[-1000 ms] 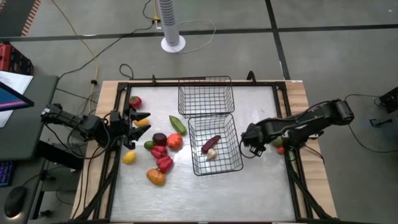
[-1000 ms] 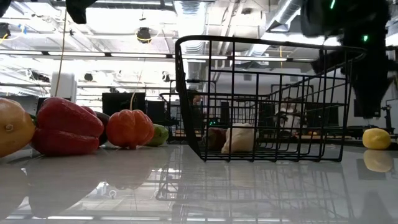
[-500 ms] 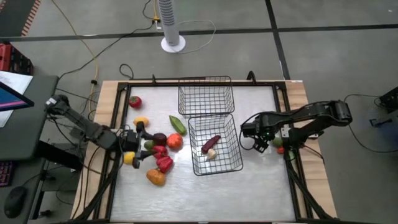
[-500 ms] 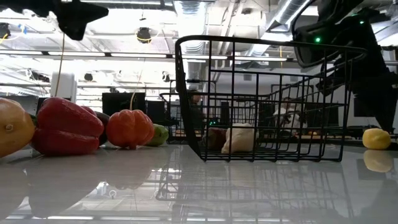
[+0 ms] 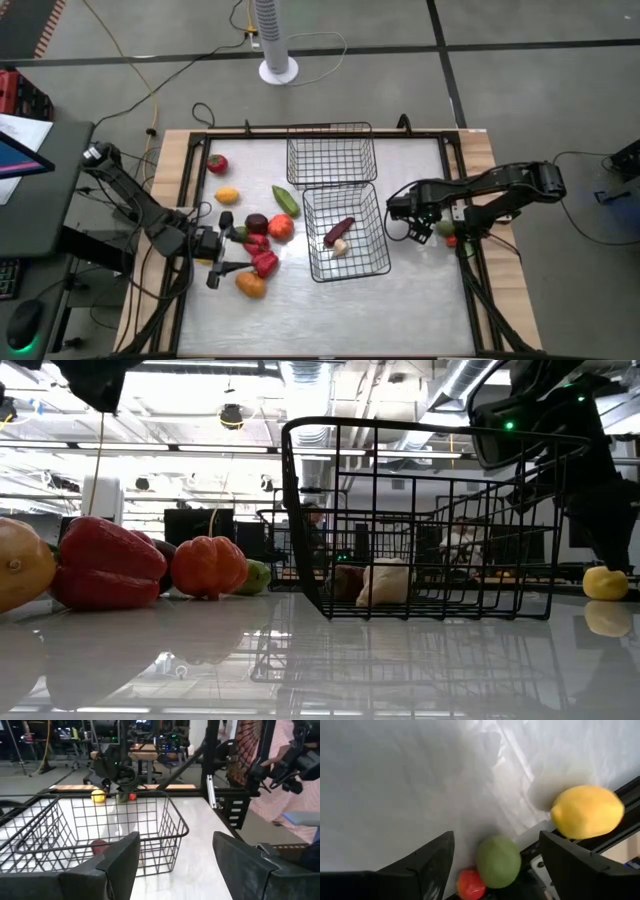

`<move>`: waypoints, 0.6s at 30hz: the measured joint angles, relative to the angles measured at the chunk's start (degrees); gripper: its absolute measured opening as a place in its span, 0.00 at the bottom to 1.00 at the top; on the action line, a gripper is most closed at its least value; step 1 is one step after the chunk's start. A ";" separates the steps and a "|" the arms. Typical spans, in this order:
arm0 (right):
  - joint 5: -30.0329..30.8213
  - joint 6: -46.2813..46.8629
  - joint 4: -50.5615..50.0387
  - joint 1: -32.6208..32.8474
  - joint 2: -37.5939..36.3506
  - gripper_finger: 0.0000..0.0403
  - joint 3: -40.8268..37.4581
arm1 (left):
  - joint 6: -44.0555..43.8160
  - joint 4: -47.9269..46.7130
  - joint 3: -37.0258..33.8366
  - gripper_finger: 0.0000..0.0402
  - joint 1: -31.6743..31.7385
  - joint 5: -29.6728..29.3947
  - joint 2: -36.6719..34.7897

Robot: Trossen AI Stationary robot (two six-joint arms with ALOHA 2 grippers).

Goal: Sort produce into baskets
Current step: Put the right green lime into the top wire basket

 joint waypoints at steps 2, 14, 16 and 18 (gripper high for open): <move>-0.03 -0.08 0.11 0.03 0.00 0.84 0.00 | 0.00 0.24 0.02 0.59 -0.08 -0.01 -0.02; -2.79 2.48 -0.77 -1.35 0.94 0.94 0.03 | -0.24 -0.22 0.02 0.59 -0.07 0.00 -0.02; -3.29 2.45 -0.63 -1.73 2.64 0.93 0.07 | -0.24 -0.28 0.02 0.59 -0.07 0.00 -0.02; -4.32 1.04 -0.86 -2.00 5.40 0.92 0.11 | -0.27 -0.28 0.02 0.59 -0.07 0.00 -0.02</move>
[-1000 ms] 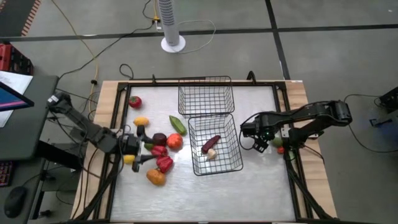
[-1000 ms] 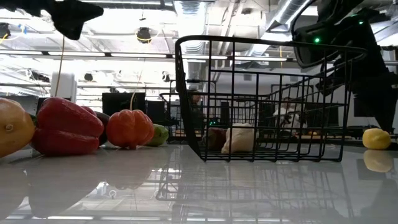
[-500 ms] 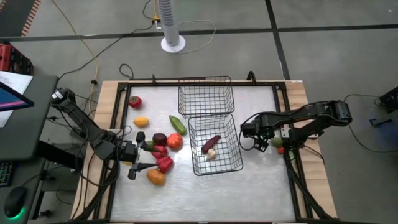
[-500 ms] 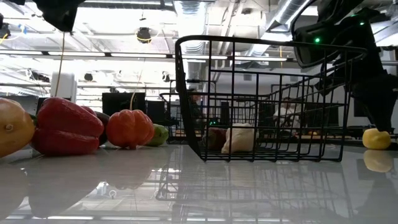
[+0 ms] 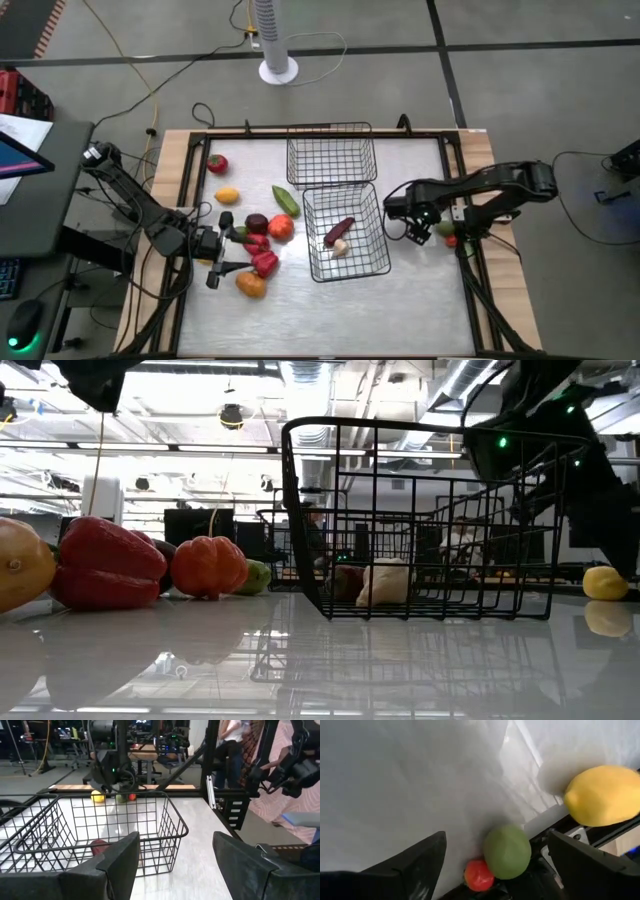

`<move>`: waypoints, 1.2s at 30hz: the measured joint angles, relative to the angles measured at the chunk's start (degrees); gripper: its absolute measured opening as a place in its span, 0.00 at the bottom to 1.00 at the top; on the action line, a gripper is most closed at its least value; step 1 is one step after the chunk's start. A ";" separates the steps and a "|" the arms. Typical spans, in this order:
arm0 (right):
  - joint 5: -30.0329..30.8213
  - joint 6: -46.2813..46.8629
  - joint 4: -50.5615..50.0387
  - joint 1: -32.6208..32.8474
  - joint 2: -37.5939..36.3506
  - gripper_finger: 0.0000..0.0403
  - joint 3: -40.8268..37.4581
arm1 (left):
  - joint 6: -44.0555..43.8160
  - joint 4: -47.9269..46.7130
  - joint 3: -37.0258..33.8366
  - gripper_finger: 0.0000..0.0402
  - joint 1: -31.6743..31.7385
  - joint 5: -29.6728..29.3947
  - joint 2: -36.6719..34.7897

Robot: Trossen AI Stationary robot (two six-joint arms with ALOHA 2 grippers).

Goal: Sort produce into baskets
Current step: Put the right green lime into the top wire basket

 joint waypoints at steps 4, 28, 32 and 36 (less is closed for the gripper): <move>-1.46 -3.89 -1.81 -0.02 6.65 0.91 0.00 | -0.15 -0.19 0.00 0.59 0.00 0.01 0.00; -1.68 -5.32 -3.74 -1.73 10.62 0.71 0.37 | -1.73 -1.90 0.04 0.59 0.00 0.02 -0.02; -1.68 -5.13 -3.78 -1.73 10.60 0.71 0.39 | -1.75 -1.90 0.04 0.59 0.00 0.02 -0.02; -1.70 -5.13 -4.70 -1.73 10.58 0.71 0.93 | -1.75 -1.99 0.04 0.59 0.00 0.02 0.00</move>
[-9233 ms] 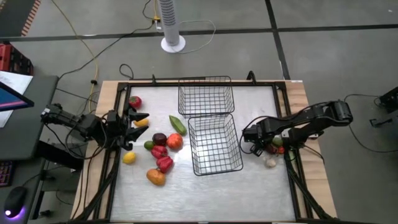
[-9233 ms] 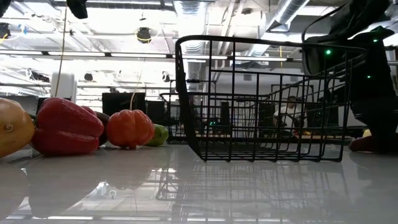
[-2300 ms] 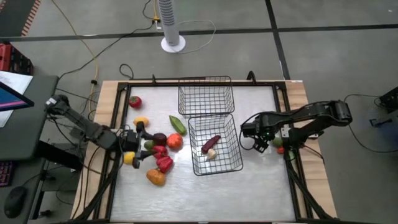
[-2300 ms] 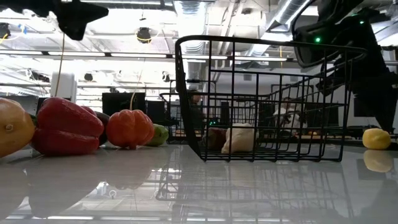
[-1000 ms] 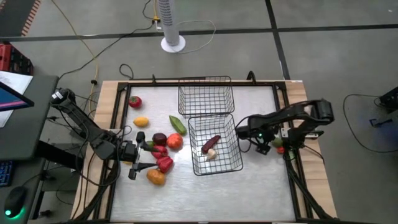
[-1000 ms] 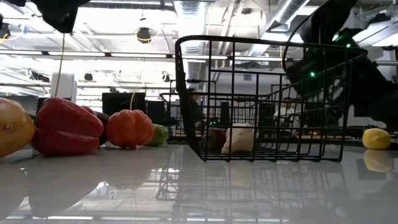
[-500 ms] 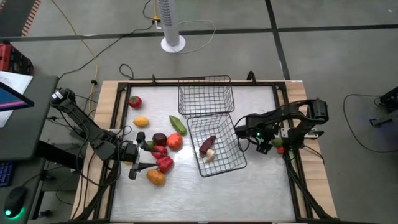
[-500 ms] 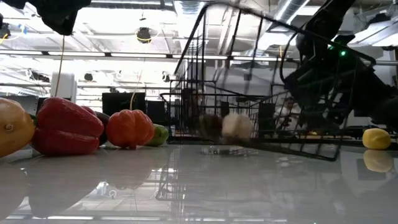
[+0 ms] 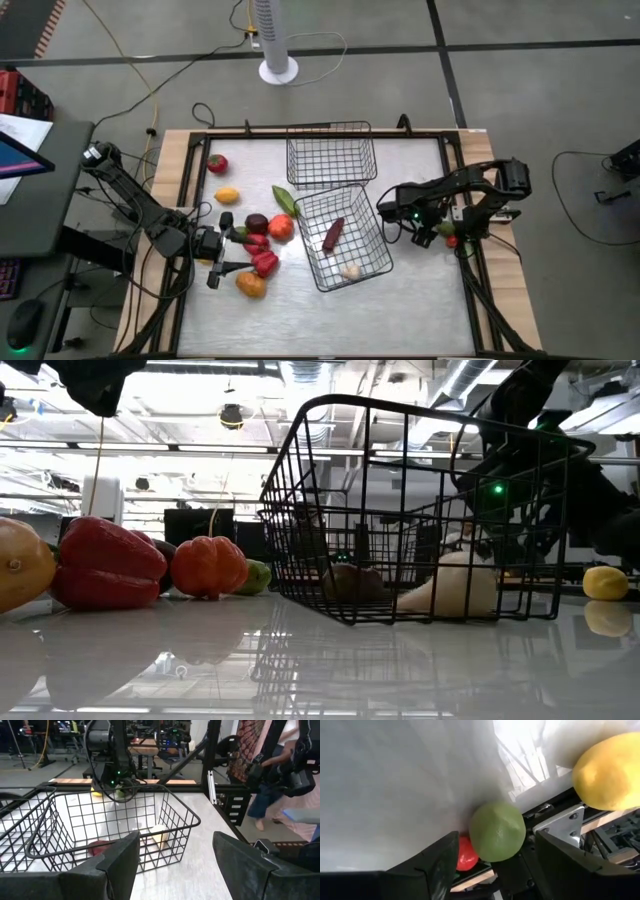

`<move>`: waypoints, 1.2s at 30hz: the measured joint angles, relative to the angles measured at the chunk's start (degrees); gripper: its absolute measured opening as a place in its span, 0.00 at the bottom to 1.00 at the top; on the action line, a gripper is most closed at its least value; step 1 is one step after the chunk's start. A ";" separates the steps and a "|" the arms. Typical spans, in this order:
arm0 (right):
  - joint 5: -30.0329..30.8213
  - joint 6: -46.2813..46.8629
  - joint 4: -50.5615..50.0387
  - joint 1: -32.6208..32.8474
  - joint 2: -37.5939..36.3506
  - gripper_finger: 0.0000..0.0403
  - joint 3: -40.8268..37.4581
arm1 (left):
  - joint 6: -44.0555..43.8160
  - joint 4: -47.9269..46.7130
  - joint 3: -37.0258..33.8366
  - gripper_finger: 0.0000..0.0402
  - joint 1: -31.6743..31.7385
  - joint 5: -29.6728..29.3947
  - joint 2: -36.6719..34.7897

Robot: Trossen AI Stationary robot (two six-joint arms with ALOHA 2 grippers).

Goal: Sort produce into baskets
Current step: Put the right green lime into the top wire basket

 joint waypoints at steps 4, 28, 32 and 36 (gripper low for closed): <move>-0.05 0.00 -0.55 0.00 -1.17 0.71 0.21 | 0.00 -0.08 0.00 0.59 0.00 0.00 -0.02; -7.78 2.47 0.16 0.40 -4.39 0.71 0.40 | -0.60 -0.53 0.00 0.59 0.00 0.04 -0.01; -5.51 2.54 0.07 0.39 -3.91 0.71 0.40 | -0.70 -0.53 0.00 0.59 0.01 0.04 -0.01; -4.90 2.25 0.70 0.39 -2.58 0.71 -0.01 | -0.79 -0.50 0.00 0.59 0.00 0.04 -0.01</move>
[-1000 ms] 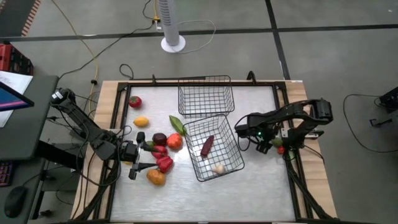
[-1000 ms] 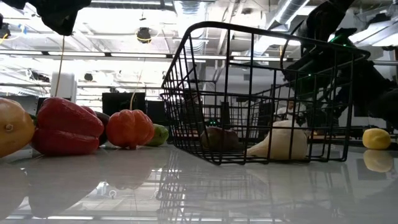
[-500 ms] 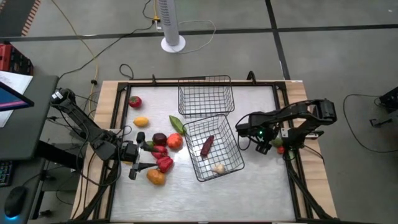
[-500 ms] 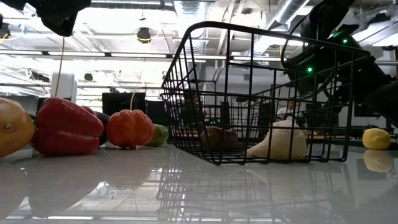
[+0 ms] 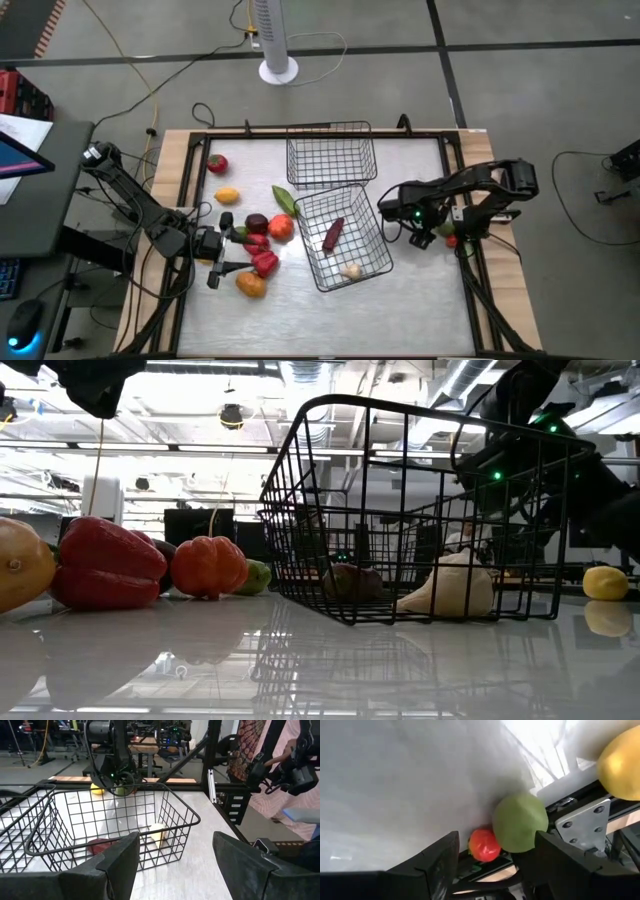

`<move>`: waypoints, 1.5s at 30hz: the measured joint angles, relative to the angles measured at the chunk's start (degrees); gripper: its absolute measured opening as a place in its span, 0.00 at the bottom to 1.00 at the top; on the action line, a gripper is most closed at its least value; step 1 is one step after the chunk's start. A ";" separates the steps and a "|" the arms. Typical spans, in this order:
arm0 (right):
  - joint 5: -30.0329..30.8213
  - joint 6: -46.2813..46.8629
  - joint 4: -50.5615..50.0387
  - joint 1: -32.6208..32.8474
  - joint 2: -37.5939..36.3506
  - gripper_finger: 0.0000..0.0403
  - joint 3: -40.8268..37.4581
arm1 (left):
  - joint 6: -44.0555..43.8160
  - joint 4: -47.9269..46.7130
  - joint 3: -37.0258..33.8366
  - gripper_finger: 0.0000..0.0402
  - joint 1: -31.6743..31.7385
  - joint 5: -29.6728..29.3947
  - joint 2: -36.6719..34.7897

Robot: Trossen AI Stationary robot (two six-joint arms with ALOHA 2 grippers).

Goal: Sort produce into baskets
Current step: Put the right green lime into the top wire basket

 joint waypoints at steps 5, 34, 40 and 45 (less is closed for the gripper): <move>0.39 -0.99 0.48 0.01 0.17 0.71 -0.20 | -0.07 -0.26 0.00 0.59 0.01 0.01 0.01; 3.46 -1.02 1.13 -2.05 6.04 0.71 -0.63 | -1.09 -1.40 0.00 0.59 0.01 0.02 -0.01; 3.31 -1.22 1.14 -2.05 10.72 0.71 -0.62 | -1.14 -1.38 0.00 0.59 0.02 0.02 -0.01; 3.24 -1.23 1.00 -2.05 14.40 0.70 -0.61 | -1.14 -1.38 0.00 0.59 0.02 0.02 -0.01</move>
